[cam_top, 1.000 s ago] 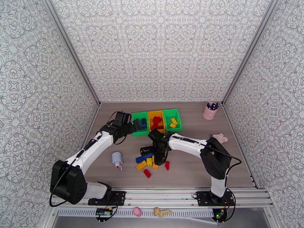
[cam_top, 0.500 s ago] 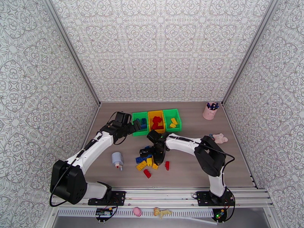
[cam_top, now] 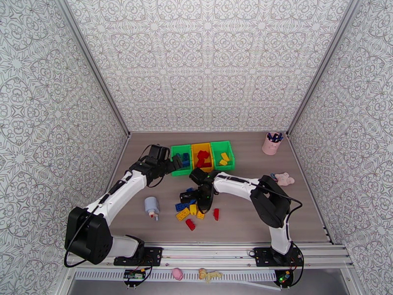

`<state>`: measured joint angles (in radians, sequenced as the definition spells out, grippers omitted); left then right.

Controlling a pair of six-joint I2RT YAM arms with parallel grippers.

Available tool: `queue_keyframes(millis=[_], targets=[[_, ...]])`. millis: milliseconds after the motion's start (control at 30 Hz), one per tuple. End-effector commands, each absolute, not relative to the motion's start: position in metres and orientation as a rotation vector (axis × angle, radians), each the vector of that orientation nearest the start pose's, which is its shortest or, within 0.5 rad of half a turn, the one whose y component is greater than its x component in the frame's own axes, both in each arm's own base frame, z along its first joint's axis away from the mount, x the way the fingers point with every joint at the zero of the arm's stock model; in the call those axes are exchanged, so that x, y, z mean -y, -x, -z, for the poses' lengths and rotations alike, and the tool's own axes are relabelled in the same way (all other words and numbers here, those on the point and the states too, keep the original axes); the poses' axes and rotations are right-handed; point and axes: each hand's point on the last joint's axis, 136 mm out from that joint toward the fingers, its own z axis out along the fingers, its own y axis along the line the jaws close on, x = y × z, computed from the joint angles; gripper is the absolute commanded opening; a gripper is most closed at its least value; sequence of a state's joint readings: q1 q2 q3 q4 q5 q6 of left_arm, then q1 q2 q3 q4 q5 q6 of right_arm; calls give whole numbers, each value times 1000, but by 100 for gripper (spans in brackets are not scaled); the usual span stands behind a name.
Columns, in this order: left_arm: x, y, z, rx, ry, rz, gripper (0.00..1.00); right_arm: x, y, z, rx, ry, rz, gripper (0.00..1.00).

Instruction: Sort the legos into containers by color

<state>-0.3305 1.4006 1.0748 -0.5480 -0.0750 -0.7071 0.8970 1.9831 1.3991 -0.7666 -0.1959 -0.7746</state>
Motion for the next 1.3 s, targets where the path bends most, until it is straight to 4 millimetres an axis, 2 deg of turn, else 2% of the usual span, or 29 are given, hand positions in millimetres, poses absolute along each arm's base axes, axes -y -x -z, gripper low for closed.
queue_keyframes(millis=[0, 133, 267, 300, 367, 533, 667, 767, 1000, 1267], targets=[[109, -369, -161, -2420, 495, 363, 100, -340, -228, -39, -1976, 2174, -329, 23], [111, -370, -166, -2395, 469, 375, 100, -335, -232, -53, -1971, 2103, -314, 22], [115, -369, -173, -2358, 387, 400, 100, -329, -250, -71, -1941, 1932, -258, 22], [116, -368, -175, -2346, 357, 407, 100, -327, -255, -79, -1934, 1870, -255, 16], [118, -367, -182, -2313, 309, 421, 100, -323, -263, -93, -1928, 1753, -272, 14], [125, -362, -198, -2196, 172, 433, 100, -305, -287, -136, -1936, 1393, -357, 11], [145, -353, -213, -2082, -23, 439, 100, -286, -313, -173, -1932, 1049, -437, 6], [163, -343, -222, -1987, -162, 447, 100, -266, -330, -191, -1934, 799, -468, 2], [205, -318, -239, -1790, -454, 459, 100, -223, -359, -211, -1954, 384, -451, 1], [245, -297, -249, -1661, -627, 528, 100, -202, -380, -215, -1946, 230, -507, 0]])
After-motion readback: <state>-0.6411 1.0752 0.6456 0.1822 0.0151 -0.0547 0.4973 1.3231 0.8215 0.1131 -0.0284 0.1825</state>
